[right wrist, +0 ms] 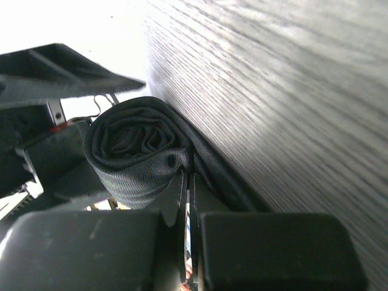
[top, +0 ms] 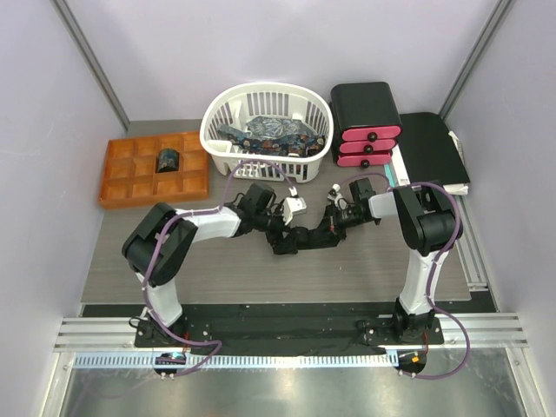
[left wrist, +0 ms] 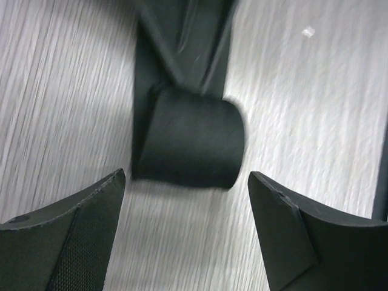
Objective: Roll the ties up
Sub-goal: Roll the tie at the center of the board.
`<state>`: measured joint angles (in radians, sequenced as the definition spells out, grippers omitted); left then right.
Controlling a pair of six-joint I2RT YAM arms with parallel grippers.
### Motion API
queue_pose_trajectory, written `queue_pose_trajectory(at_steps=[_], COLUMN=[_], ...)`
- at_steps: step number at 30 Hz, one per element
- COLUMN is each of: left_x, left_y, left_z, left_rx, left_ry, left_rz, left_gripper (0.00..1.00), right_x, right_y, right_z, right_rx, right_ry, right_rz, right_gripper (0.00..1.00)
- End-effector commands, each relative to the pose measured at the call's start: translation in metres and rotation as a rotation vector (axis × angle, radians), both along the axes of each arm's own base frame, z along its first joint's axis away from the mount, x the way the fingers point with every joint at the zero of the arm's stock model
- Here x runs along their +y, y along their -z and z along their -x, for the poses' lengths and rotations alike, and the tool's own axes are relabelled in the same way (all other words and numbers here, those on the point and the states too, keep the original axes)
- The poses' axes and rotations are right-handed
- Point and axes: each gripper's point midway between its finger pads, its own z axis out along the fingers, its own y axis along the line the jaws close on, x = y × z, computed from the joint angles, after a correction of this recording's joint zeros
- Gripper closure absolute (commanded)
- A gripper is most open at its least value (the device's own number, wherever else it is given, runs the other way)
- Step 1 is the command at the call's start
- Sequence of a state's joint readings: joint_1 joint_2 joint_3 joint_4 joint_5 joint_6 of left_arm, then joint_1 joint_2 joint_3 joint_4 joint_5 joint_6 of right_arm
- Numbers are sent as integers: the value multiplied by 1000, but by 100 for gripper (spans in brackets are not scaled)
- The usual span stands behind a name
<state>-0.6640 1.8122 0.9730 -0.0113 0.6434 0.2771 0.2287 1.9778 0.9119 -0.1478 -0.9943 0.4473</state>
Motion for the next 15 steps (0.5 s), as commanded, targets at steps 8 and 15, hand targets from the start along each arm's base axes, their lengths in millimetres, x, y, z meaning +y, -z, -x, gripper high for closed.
queue_pose_trajectory(at_steps=[8, 15], left_x=[-49, -31], left_y=[-21, 11], left_z=[-6, 13], left_rx=[-141, -185], left_ry=[115, 220], left_rz=[189, -1], left_gripper=[39, 59], right_x=[-18, -12], right_y=[43, 26], right_z=[-4, -13], right_rx=[-11, -15], right_ry=[20, 36], right_rz=[188, 117], right_gripper=[99, 95])
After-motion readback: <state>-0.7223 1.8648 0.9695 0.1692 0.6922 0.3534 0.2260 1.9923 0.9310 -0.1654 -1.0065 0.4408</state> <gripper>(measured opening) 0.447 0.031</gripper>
